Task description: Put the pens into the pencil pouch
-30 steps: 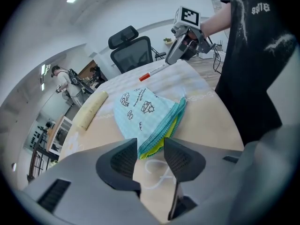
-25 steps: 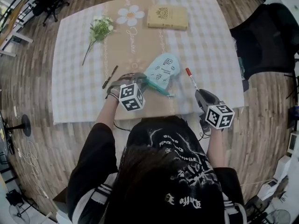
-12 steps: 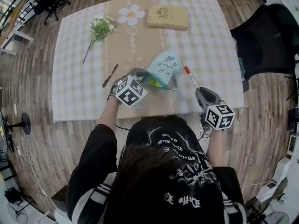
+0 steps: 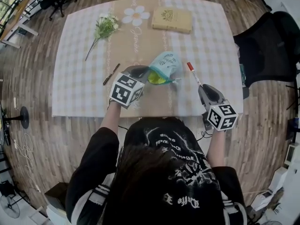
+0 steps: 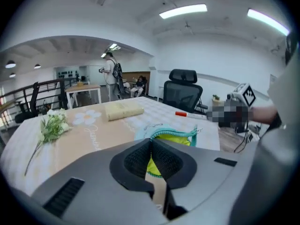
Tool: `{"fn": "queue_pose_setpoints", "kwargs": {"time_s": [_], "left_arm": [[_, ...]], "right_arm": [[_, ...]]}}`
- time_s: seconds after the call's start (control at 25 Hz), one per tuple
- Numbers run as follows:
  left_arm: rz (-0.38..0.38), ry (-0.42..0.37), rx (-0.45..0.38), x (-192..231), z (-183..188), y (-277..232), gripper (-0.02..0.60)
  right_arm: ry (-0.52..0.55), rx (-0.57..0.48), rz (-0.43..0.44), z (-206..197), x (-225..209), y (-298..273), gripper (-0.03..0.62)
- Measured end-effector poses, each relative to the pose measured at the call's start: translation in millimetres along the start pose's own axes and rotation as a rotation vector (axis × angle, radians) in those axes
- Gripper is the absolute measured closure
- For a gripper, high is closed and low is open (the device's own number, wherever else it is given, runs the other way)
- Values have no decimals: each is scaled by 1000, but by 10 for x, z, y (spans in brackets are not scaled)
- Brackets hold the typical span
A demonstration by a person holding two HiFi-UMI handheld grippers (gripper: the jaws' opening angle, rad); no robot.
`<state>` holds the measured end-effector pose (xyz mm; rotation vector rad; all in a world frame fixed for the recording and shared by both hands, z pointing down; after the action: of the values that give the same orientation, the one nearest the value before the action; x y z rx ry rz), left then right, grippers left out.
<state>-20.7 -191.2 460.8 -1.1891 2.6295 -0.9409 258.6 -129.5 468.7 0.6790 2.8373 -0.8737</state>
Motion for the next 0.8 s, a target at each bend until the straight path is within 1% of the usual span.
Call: {"fn": "queue_pose_setpoints", "kwargs": {"time_s": [0.12, 0.2, 0.36, 0.56, 0.64, 0.8], "left_arm": [[56, 125, -57, 27, 62, 136, 554], [109, 190, -72, 67, 77, 236, 554], [173, 331, -113, 98, 167, 467, 554], [297, 506, -142, 148, 187, 744, 554], [348, 532, -142, 135, 185, 805, 554], [448, 548, -124, 40, 146, 855, 554]], "right_arm": [[24, -11, 26, 102, 14, -67, 514], [45, -21, 52, 175, 58, -120, 514], [107, -25, 96, 297, 167, -177, 514], [196, -41, 164, 500, 316, -245, 514], [232, -49, 191, 577, 370, -245, 514], [330, -49, 249, 690, 516, -206, 514]]}}
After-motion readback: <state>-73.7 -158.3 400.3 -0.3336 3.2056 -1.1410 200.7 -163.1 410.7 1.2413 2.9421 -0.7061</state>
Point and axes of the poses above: the fingertips, and each gripper's own axes: y backward along the fingers, x to its left, z out of its top, the point moved 6 cm from there along y, backward along the fingers, and after that the axes turned 5 degrees about -z, right-handed, at the moved point
